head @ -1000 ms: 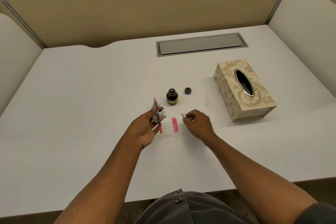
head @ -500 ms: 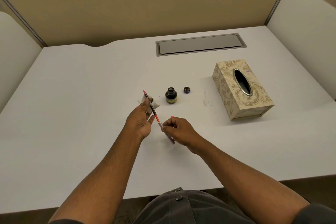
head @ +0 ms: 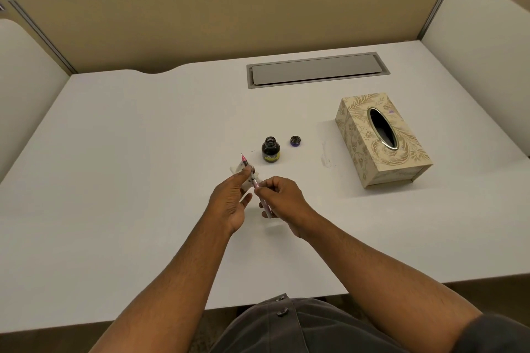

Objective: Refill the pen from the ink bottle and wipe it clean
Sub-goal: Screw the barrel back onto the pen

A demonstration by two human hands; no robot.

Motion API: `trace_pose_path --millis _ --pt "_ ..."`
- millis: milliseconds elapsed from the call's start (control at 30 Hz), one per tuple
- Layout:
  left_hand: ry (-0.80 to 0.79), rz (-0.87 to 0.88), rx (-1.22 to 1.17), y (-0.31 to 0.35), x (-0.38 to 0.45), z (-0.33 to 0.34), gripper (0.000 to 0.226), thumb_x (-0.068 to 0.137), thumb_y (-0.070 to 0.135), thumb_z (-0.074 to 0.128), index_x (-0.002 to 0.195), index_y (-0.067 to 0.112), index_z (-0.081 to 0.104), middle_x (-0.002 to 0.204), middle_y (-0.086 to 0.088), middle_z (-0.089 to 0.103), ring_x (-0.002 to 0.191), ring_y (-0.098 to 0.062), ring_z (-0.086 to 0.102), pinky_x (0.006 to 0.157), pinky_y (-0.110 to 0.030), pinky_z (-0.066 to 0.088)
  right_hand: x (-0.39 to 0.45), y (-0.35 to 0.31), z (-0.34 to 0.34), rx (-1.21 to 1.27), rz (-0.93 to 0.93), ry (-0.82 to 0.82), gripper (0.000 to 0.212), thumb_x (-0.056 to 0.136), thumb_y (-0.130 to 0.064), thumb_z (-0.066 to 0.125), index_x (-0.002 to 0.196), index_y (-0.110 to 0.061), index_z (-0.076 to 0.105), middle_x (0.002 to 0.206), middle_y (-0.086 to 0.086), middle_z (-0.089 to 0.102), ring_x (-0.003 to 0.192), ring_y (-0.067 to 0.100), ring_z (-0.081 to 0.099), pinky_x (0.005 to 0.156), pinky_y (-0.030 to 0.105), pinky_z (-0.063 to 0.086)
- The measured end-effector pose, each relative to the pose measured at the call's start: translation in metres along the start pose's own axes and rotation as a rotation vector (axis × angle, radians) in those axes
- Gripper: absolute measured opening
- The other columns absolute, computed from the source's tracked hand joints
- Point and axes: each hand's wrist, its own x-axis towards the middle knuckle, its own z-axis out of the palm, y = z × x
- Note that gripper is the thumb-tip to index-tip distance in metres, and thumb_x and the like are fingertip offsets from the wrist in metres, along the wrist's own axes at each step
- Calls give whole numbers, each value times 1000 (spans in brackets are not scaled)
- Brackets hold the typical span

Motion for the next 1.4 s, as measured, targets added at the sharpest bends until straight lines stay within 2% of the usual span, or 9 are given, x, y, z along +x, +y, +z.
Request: trace_pose_path --millis 100,367,567,700,800,933,1100,1267,1400 --pt "12 2 24 1 -3 1 17 79 18 75 95 14 73 93 -3 73 97 -16 65 81 -31 46 -2 -3 1 36 36 0 17 91 -28 64 100 -15 66 91 5 69 81 18 70 65 32 61" --pt "72 116 212 6 -6 -3 11 77 22 77 86 17 73 97 -3 70 103 -18 60 94 -40 46 1 -1 3 41 43 154 18 86 -28 71 97 -16 62 89 3 68 77 15 62 63 28 48" --pt "-4 168 256 8 -9 -1 6 80 23 74 83 18 76 93 0 73 104 -19 61 96 -41 45 0 -3 3 142 74 117 14 87 -20 70 98 -12 66 88 4 66 76 14 57 67 29 46" --pt "-33 205 310 11 -8 0 13 82 25 71 89 16 77 98 -3 74 106 -19 62 94 -39 46 -5 -9 2 196 147 -2 25 99 -29 53 100 -7 66 85 3 63 69 13 48 60 25 41" --pt "-38 221 344 12 -9 2 14 82 25 71 91 16 77 98 -2 74 103 -17 63 91 -36 46 -7 -11 4 323 201 -61 21 98 -30 55 99 -9 60 82 3 52 65 11 39 53 23 34" --pt "-56 227 353 14 -9 4 12 84 25 69 89 16 77 95 0 75 98 -15 63 89 -34 46 -7 -8 4 357 200 -53 12 95 -21 61 94 -9 61 79 4 52 63 11 41 52 22 35" --pt "-56 228 374 14 -9 4 16 82 25 70 89 13 77 92 -1 74 96 -14 63 87 -33 46 -8 -10 2 377 257 -82 31 100 -34 49 101 -8 65 80 2 57 64 11 40 52 21 35" --pt "-54 219 358 11 -9 5 16 83 24 70 92 13 76 97 -4 74 99 -16 63 85 -32 47 -8 -9 1 370 236 -58 17 94 -24 62 95 -7 62 79 5 54 61 10 41 50 21 35" --pt "-47 216 369 11 -8 5 16 81 25 71 90 13 77 98 -5 74 102 -18 63 86 -32 47 -9 -10 1 368 255 -63 31 99 -34 52 95 -8 67 77 2 61 62 10 42 51 20 36"
